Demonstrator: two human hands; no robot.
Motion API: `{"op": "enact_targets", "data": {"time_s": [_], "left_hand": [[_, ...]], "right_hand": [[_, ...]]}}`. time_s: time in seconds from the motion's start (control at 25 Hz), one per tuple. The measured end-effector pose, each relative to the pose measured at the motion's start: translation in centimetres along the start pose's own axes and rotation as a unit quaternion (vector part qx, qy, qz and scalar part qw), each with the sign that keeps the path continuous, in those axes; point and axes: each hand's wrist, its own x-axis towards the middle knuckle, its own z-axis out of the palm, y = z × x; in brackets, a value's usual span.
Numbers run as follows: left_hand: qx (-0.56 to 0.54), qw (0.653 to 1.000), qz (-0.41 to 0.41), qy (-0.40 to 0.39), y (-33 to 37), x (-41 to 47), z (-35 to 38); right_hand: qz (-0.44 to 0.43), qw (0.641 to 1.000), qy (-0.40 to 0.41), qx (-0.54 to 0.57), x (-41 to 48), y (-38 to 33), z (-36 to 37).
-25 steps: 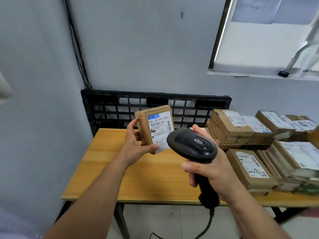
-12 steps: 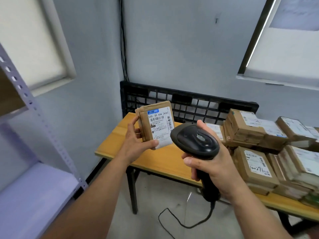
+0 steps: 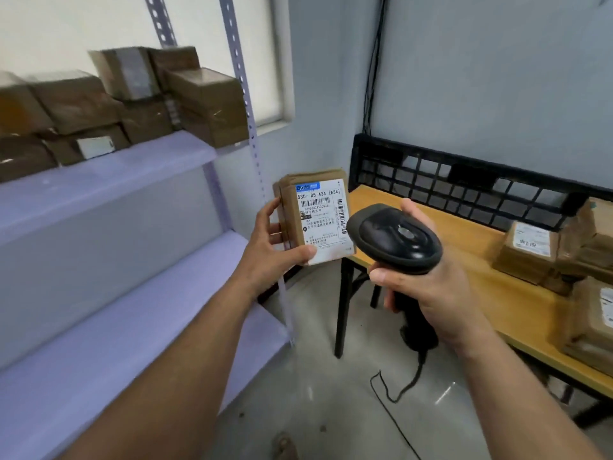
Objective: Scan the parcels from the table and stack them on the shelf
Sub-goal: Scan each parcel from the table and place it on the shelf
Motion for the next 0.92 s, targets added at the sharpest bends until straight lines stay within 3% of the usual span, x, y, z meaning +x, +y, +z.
{"op": "enact_targets", "data": {"time_s": [0.52,0.92], "left_hand": [[0.017,0.986,0.019,0.164,1.9,-10.5,-15.5],[0.048,0.954,0.023,0.294,2.3,-19.7,-33.5]], "right_hand": [[-0.031,0.989,-0.137,0.049,-1.3,-4.9,13.2],[-0.068,0.971,-0.224,0.045,-2.2,-8.2,30.3]]}}
